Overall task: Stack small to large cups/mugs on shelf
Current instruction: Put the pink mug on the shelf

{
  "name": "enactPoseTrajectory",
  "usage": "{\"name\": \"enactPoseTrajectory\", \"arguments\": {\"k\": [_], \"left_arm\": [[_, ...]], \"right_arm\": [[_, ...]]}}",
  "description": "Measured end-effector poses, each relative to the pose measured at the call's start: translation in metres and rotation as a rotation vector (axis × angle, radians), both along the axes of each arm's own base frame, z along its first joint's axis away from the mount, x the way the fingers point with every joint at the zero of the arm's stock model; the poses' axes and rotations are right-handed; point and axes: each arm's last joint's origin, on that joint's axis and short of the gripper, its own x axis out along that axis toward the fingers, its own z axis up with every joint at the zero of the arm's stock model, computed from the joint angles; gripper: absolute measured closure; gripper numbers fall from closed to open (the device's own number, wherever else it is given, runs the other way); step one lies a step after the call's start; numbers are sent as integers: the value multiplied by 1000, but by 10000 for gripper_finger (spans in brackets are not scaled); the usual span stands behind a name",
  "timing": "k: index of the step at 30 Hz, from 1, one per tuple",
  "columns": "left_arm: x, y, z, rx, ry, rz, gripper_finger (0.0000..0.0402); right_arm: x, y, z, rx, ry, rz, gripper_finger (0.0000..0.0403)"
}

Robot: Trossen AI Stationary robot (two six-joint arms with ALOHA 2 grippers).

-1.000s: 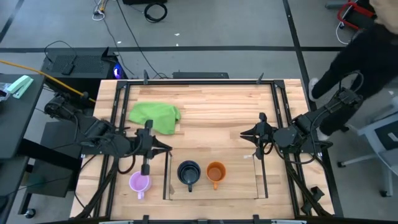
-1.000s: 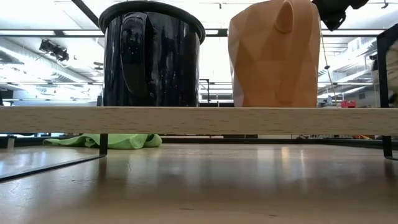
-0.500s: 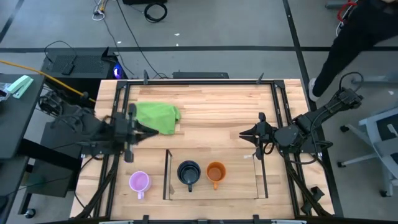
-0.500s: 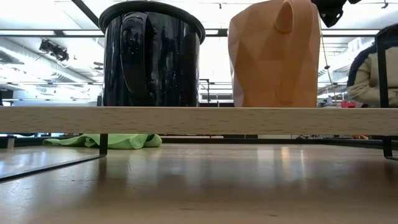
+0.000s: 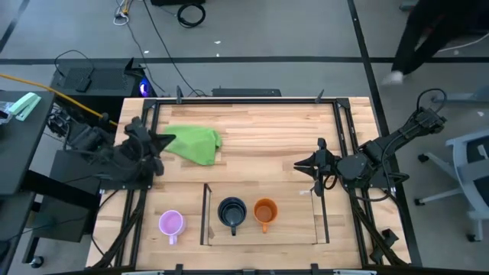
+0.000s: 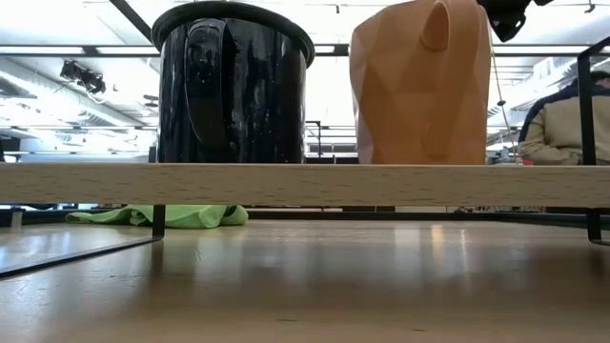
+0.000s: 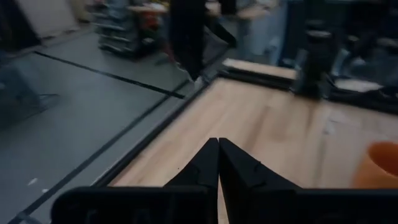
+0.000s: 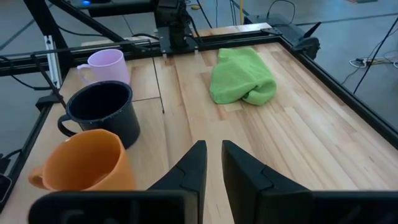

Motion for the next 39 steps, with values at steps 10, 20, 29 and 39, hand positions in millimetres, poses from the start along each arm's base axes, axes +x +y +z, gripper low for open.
{"name": "enactPoseTrajectory", "arguments": {"k": [10,20,29,39], "left_arm": [[-28,-1,-68,-94,-120,-33,389],[-33,-19,-104,-187,-129,-235,367],[-43,-34,-131,-413,-46,-392,360],[-54,-41,-136,-727,33,-430,362]], "right_arm": [[0,1,0,10,5,19,346],[0,1,0,23,-3,14,346],[0,1,0,31,1,29,347],[0,2,0,57,-1,24,347]]}}
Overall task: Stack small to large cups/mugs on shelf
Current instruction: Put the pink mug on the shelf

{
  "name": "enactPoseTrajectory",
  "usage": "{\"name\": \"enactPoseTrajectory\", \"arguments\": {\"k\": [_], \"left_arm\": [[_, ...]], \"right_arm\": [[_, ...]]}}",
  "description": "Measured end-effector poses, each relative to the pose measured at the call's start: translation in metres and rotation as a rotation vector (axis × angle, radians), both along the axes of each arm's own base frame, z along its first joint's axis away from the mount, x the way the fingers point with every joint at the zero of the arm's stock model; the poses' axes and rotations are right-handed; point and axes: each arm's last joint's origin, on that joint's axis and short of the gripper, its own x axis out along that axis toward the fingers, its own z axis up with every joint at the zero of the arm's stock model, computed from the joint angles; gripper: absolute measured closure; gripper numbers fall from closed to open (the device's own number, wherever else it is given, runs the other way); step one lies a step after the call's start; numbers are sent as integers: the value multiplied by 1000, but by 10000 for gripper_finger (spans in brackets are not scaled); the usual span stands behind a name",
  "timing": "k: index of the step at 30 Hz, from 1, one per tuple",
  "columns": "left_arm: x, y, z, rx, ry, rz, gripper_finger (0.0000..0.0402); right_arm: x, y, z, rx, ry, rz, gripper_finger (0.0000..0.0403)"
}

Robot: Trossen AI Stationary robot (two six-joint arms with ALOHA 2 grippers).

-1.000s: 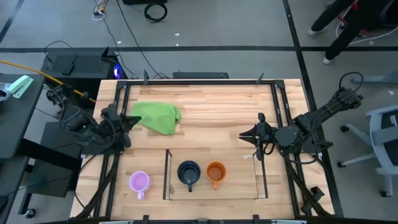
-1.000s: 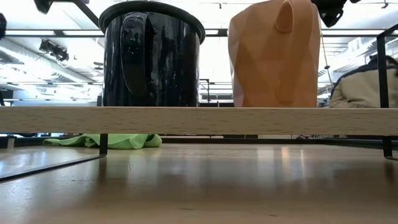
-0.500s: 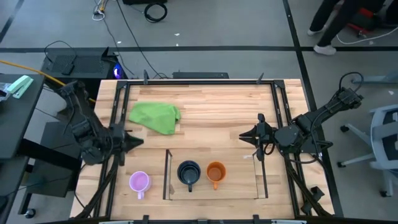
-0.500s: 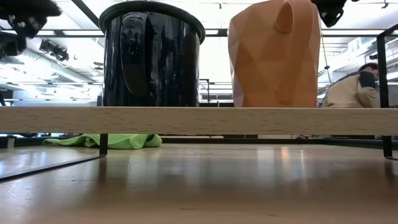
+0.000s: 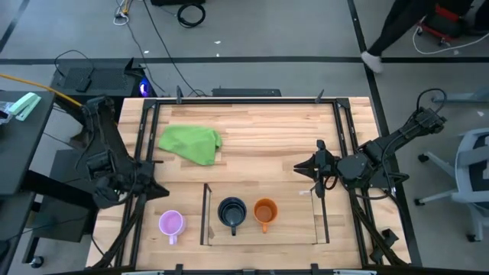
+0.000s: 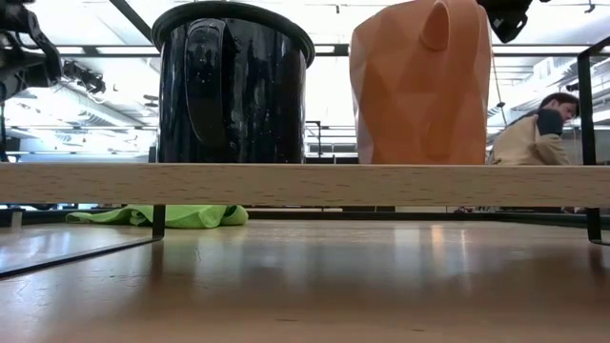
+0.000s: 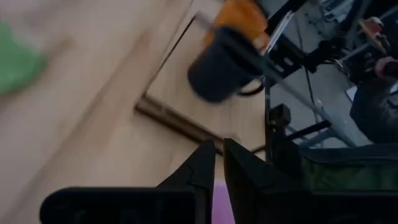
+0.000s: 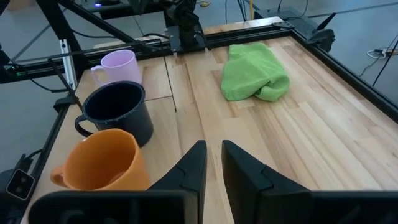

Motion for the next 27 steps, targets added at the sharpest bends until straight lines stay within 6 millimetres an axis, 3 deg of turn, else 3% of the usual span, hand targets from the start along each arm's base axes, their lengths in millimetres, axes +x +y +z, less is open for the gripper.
{"name": "enactPoseTrajectory", "arguments": {"k": [6,13,19,27], "left_arm": [[-1,-6,-8,-201,189,32,367],[2,-24,-19,-311,374,73,356],[6,-34,-26,-297,414,94,346],[15,-34,-36,-245,496,167,334]], "right_arm": [[0,0,0,0,0,1,347],[0,0,0,12,-1,-4,347],[0,0,0,15,-2,-5,347],[0,0,0,22,-2,-9,347]]}}
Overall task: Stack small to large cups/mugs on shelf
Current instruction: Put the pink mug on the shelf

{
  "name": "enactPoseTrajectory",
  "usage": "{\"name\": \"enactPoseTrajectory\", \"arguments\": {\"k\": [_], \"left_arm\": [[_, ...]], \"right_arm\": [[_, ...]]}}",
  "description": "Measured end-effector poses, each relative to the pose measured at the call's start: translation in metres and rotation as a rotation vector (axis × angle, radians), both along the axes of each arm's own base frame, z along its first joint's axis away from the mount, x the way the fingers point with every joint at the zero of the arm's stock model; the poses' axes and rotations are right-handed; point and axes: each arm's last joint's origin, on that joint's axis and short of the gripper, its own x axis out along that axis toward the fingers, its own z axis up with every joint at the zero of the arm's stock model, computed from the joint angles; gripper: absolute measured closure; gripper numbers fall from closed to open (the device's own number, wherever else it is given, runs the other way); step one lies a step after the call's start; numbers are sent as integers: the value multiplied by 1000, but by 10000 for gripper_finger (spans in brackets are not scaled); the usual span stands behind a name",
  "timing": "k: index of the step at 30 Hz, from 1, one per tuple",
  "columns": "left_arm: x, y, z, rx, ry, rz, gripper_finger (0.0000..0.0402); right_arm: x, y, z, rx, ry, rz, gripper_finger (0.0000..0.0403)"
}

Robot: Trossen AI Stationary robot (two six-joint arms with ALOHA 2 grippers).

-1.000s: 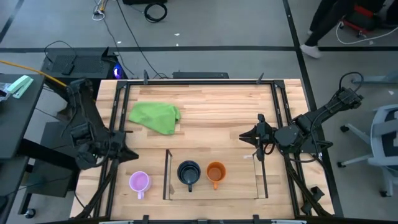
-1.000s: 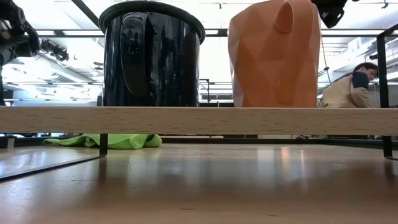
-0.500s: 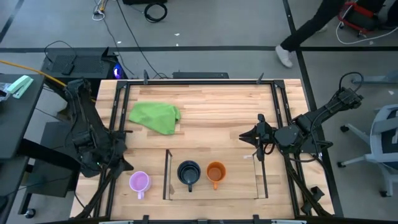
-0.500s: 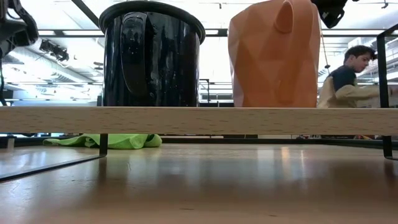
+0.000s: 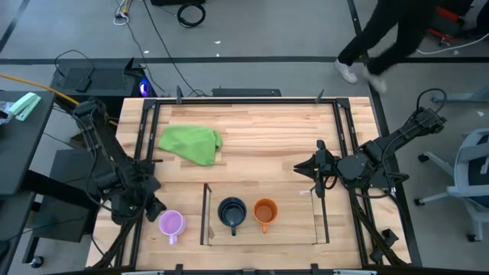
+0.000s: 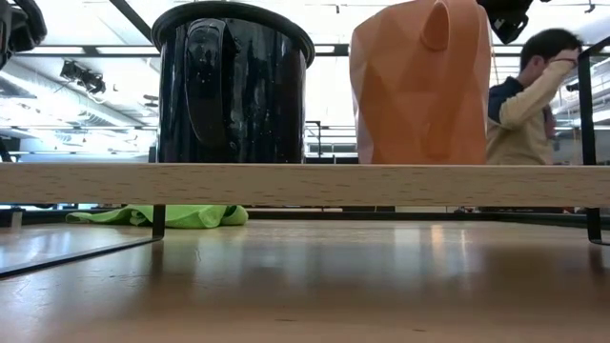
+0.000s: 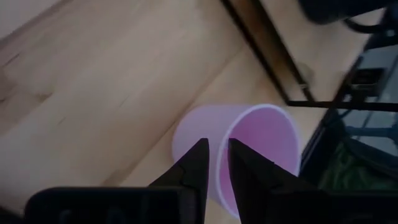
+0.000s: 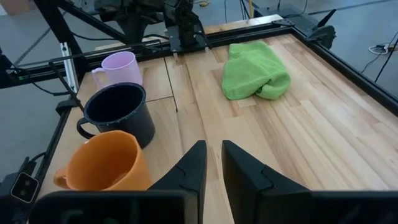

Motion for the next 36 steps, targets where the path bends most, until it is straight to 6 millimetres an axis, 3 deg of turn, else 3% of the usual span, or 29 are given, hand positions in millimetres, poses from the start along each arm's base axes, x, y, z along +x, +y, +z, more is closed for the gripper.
{"name": "enactPoseTrajectory", "arguments": {"k": [7,36], "left_arm": [[8,0,-5,-18,100,2,331],[15,-10,-14,16,159,-62,304]], "right_arm": [[0,0,-1,-5,9,0,347],[-1,0,-1,-6,13,-2,346]]}}
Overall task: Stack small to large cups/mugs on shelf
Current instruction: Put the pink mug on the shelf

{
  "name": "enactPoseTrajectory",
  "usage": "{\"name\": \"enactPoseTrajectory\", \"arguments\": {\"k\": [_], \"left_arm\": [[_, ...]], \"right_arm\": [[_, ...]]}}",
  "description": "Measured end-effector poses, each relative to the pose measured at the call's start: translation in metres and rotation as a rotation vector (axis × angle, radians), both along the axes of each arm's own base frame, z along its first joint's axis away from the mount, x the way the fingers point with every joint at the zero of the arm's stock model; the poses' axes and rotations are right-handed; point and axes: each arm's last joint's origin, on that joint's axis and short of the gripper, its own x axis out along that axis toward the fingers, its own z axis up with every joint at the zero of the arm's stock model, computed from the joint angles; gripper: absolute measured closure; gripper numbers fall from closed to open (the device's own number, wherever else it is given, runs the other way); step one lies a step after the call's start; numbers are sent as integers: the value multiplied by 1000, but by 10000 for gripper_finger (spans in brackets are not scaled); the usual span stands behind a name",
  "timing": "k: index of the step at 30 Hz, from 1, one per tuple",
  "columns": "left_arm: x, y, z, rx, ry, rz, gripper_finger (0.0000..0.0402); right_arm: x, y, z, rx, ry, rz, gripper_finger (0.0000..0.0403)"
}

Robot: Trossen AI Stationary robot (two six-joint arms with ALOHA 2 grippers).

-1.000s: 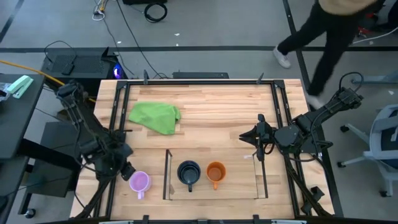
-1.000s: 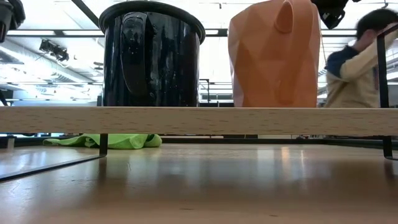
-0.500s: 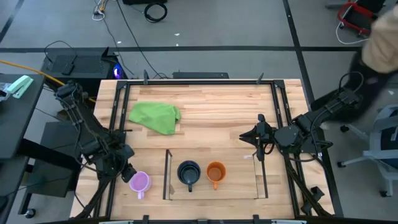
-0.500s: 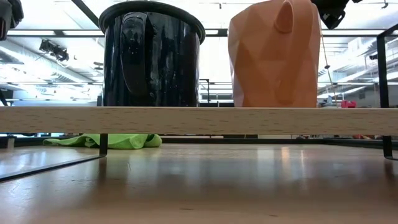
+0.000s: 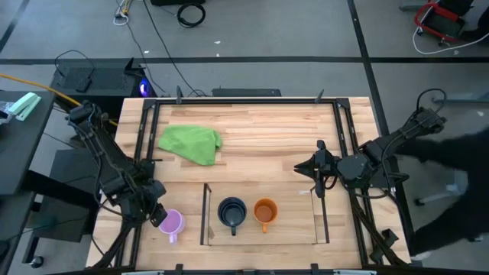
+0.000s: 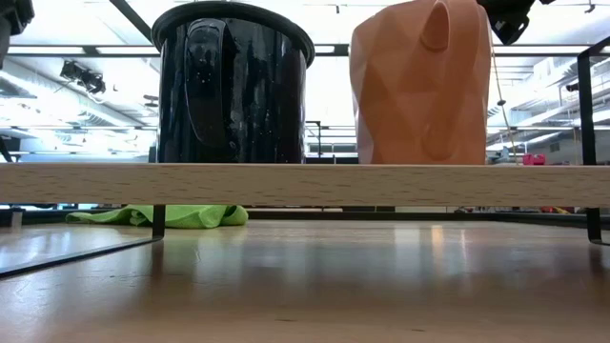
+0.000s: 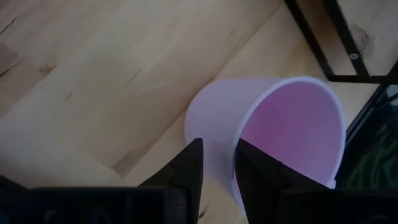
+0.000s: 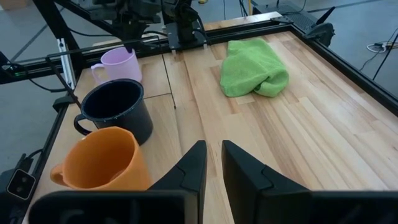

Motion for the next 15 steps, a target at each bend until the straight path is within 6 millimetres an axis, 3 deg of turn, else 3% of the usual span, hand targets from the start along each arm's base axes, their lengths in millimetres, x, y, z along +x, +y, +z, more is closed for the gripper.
{"name": "enactPoseTrajectory", "arguments": {"k": [15], "left_arm": [[8,5,-1,6,17,40,346]], "right_arm": [[0,0,0,0,0,0,346]]}}
